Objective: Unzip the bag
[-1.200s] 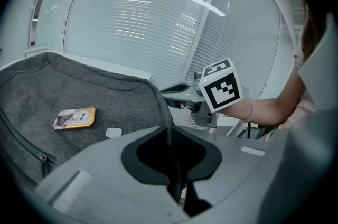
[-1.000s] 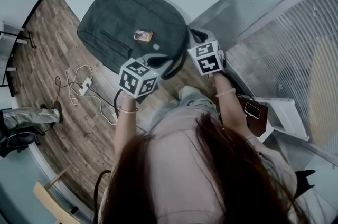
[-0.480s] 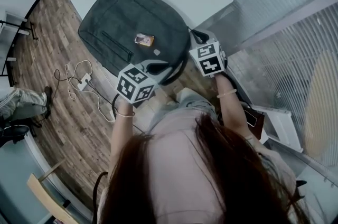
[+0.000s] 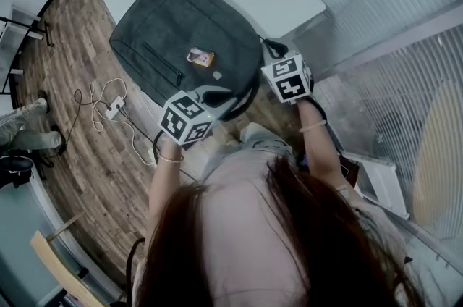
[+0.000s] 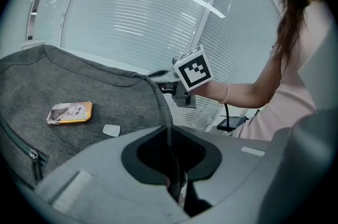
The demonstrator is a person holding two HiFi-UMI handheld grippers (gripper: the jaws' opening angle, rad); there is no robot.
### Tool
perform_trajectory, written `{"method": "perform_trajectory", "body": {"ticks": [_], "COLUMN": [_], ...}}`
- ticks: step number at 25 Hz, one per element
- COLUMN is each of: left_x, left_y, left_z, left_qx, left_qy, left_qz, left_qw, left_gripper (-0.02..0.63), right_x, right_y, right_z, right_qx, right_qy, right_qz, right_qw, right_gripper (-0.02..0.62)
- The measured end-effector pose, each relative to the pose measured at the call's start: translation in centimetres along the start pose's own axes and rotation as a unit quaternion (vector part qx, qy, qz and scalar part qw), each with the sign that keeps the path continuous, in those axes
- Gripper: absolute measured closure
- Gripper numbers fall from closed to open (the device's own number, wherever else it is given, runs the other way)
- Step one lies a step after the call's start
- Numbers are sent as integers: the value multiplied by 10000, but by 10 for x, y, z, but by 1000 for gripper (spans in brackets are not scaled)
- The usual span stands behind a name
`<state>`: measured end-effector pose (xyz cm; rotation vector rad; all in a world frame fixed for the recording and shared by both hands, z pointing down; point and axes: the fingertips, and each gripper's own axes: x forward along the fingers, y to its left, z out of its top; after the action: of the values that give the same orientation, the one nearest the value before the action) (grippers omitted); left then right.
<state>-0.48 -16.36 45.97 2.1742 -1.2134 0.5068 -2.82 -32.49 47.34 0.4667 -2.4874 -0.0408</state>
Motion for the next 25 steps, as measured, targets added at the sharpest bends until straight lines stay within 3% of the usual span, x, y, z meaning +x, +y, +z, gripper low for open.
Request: {"method": "perform_trajectory", "body": {"ticks": [25], "left_x": [4], "left_y": [1], "left_z": [-3], "left_qx": [-73], "left_qy": [64], "left_qz": [-113], "left_qw": [9999], "left_gripper": [571], "right_x": [32], "right_y": [-11], "right_z": [23], "right_qx": [-572], "right_qy": [-56], "right_qz": [528], "right_qw": [9970], "right_gripper": [583]}}
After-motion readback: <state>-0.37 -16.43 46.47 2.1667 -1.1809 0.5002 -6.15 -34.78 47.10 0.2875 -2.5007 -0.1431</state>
